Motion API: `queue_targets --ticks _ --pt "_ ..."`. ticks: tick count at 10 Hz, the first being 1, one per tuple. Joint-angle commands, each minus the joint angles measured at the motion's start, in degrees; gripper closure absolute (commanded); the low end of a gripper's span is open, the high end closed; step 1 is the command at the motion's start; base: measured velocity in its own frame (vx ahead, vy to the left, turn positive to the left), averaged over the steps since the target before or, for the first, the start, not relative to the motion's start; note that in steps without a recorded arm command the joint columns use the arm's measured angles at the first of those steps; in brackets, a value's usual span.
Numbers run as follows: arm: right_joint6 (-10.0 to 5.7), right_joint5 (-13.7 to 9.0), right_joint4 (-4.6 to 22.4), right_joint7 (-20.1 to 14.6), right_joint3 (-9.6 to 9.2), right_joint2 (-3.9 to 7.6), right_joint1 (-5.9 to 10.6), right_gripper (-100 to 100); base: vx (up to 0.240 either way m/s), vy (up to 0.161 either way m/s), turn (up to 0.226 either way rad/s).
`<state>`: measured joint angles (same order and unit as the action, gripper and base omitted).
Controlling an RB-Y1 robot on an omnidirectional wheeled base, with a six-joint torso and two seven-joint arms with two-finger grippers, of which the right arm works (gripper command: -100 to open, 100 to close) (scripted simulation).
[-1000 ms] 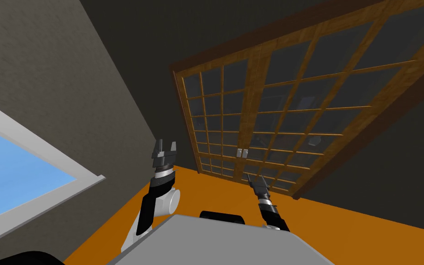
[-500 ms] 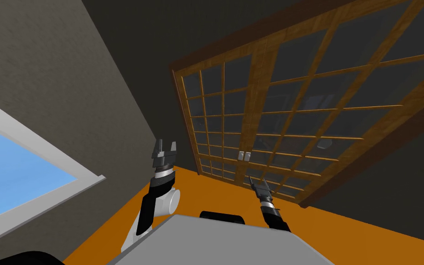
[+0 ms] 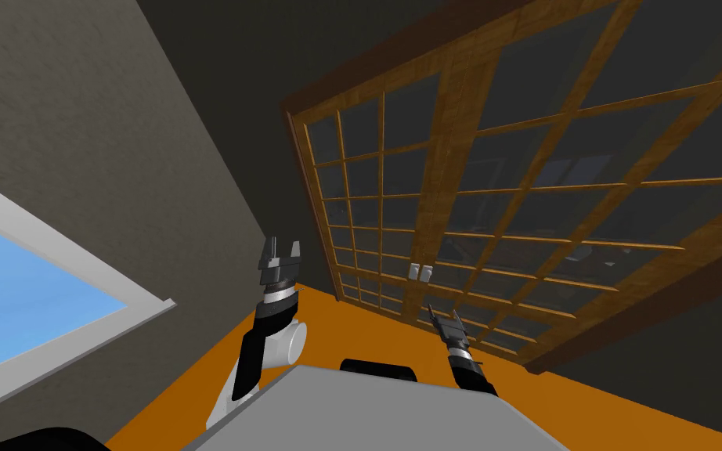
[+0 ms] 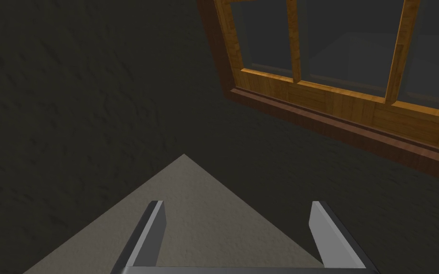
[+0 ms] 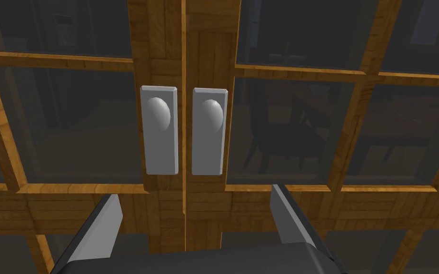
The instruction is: Pull the door open
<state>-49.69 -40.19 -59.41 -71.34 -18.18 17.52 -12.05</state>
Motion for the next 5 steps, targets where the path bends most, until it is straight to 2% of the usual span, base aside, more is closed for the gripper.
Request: queue_targets --ticks 1,4,5 --pt "-0.41 -1.1 1.4 -1.6 -0.27 0.51 0.45 -100 0.125 -0.044 0.05" --pt "-1.56 -3.4 5.1 -5.0 -1.01 1.32 1.78 -100 0.172 -0.054 0.074" --pt "-1.41 -3.0 4.7 -4.5 -0.9 1.23 1.65 -100 0.08 -0.028 0.018"
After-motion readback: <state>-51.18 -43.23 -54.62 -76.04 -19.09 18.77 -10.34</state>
